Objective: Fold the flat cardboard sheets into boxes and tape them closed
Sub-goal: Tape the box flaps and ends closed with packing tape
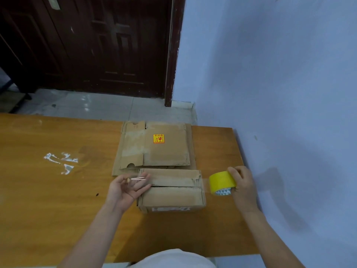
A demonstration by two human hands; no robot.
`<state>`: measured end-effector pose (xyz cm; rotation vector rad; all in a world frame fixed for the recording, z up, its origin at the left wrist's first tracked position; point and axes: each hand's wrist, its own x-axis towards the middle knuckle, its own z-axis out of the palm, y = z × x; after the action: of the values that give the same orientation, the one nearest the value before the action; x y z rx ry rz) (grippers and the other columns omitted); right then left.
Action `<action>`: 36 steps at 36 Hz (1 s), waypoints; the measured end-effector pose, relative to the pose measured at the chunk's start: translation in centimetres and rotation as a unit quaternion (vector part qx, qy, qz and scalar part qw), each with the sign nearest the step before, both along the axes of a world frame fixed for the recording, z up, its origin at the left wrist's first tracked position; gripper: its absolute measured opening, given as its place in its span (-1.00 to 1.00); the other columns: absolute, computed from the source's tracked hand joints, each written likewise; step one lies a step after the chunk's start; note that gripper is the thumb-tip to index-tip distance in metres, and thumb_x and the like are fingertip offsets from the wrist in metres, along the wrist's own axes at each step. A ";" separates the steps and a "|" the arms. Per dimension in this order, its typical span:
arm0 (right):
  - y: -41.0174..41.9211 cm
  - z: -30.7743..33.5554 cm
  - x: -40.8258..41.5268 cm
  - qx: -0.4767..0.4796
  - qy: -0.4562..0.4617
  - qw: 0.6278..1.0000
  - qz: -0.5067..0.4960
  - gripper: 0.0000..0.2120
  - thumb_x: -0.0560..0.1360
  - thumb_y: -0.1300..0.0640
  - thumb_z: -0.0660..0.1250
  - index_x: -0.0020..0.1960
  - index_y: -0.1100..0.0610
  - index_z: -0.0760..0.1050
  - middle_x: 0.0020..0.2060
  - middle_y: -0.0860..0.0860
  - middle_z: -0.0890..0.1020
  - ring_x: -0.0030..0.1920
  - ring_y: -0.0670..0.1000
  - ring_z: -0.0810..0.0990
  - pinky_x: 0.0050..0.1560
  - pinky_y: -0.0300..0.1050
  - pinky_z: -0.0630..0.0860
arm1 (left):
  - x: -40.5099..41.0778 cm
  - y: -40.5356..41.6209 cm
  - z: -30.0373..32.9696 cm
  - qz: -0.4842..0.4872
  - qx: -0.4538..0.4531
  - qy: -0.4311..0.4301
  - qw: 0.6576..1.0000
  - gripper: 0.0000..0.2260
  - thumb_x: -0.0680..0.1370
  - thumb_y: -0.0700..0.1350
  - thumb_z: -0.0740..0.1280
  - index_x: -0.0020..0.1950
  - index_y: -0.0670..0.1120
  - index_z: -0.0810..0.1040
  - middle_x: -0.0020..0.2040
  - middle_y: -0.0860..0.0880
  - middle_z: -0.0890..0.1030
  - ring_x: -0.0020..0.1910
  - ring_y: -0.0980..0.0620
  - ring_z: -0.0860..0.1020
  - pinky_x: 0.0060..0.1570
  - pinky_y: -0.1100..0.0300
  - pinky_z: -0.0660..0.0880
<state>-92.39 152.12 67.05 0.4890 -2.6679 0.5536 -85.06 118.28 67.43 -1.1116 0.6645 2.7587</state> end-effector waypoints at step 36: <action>-1.3 -1.2 0.4 0.022 -0.164 0.984 -0.058 -0.38 0.17 0.62 0.36 0.18 0.27 0.52 0.08 0.20 0.51 0.03 0.25 0.53 -0.12 -0.09 0.46 | 2.2 -0.5 0.8 -0.034 -0.390 -0.018 0.920 -0.85 0.59 -0.16 0.26 -0.13 -0.21 0.47 -0.23 -0.12 0.55 -0.31 -0.02 0.55 -0.35 0.08 0.59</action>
<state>-92.01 150.87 65.80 0.2706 -3.0043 0.5851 -82.89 117.83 68.25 -1.1874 1.8496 2.4206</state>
